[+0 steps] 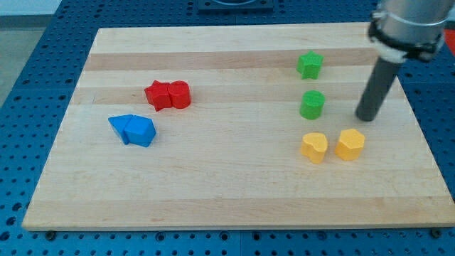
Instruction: Move the yellow hexagon close to the yellow heart
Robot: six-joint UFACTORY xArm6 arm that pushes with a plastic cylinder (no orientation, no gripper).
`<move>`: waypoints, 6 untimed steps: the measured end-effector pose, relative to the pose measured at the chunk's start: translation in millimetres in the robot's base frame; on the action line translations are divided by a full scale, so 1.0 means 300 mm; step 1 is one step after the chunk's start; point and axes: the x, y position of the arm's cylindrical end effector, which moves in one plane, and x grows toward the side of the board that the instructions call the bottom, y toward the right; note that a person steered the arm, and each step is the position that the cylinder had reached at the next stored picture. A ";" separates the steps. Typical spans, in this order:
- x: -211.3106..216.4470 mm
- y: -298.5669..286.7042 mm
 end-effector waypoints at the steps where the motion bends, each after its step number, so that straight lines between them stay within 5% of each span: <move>1: 0.037 0.137; 4: 0.106 0.097; 6: 0.124 -0.101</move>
